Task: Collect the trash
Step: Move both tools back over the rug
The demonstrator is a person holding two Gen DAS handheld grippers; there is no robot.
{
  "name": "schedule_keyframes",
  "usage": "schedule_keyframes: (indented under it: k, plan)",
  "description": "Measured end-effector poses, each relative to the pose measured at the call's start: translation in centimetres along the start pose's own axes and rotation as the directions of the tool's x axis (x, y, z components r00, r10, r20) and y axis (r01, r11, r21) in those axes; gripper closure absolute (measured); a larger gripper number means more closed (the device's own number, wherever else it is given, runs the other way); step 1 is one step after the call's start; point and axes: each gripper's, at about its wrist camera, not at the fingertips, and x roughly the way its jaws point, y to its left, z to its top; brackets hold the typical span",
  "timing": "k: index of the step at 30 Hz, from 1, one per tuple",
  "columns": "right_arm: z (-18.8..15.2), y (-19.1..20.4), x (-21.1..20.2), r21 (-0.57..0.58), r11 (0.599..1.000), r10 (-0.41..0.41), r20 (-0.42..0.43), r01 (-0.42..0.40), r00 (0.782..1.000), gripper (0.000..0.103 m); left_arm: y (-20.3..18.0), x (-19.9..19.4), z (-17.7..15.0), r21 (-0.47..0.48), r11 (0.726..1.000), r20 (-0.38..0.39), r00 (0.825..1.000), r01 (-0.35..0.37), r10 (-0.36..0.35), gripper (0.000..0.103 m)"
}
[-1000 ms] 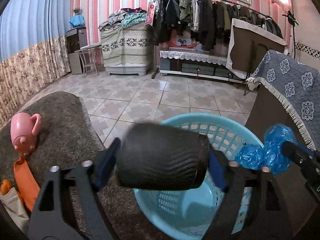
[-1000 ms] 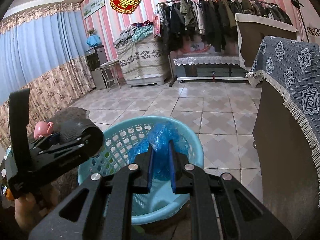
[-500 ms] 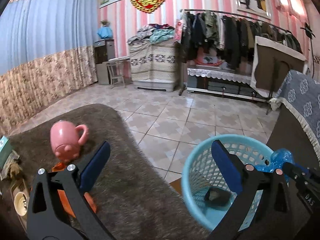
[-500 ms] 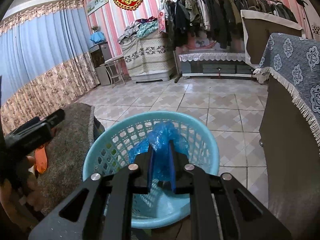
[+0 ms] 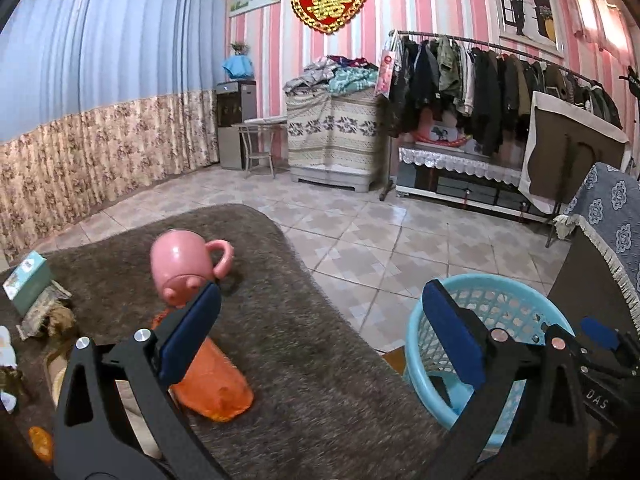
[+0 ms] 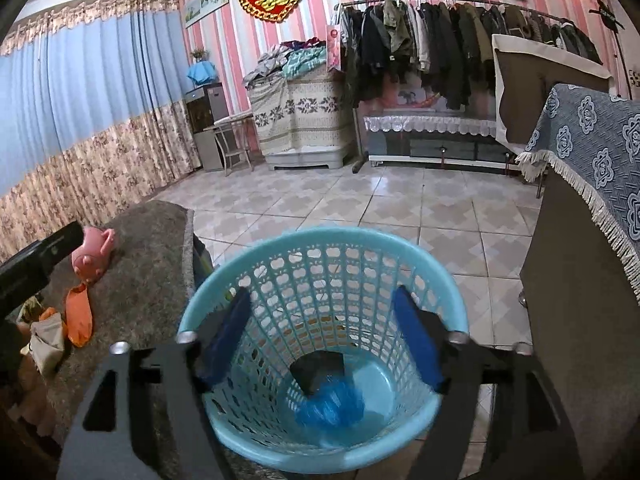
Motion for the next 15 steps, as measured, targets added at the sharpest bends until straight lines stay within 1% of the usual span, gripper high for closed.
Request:
schedule_keyframes:
  k: [3, 7, 10, 12, 15]
  plan:
    - [0.2, 0.5, -0.5, -0.028, 1.000, -0.005, 0.014, 0.005, 1.000, 0.015, 1.0, -1.4, 0.0, 0.003, 1.000, 0.019, 1.000, -0.024, 0.024, 0.005]
    - [0.9, 1.4, -1.7, -0.051, 0.999, 0.021, 0.060, -0.018, 0.998, 0.013, 2.9, -3.4, 0.1, -0.014, 0.998, 0.045, 0.997, -0.059, 0.059, 0.005]
    - [1.2, 2.6, -3.0, -0.068, 0.996, 0.070, 0.105, -0.063, 0.992, 0.012, 5.0, -5.2, 0.1, -0.049, 0.996, 0.055, 0.995, -0.081, 0.083, 0.005]
    - [1.3, 3.9, -3.9, -0.098, 0.991, 0.102, 0.133, -0.090, 0.986, 0.011, 6.2, -6.2, 0.0, -0.058, 0.994, 0.049, 0.994, -0.096, 0.099, 0.005]
    - [1.2, 5.6, -4.7, -0.130, 0.983, 0.147, 0.146, -0.129, 0.978, 0.010, 8.1, -7.8, -0.3, -0.066, 0.989, 0.059, 0.989, -0.135, 0.139, 0.005]
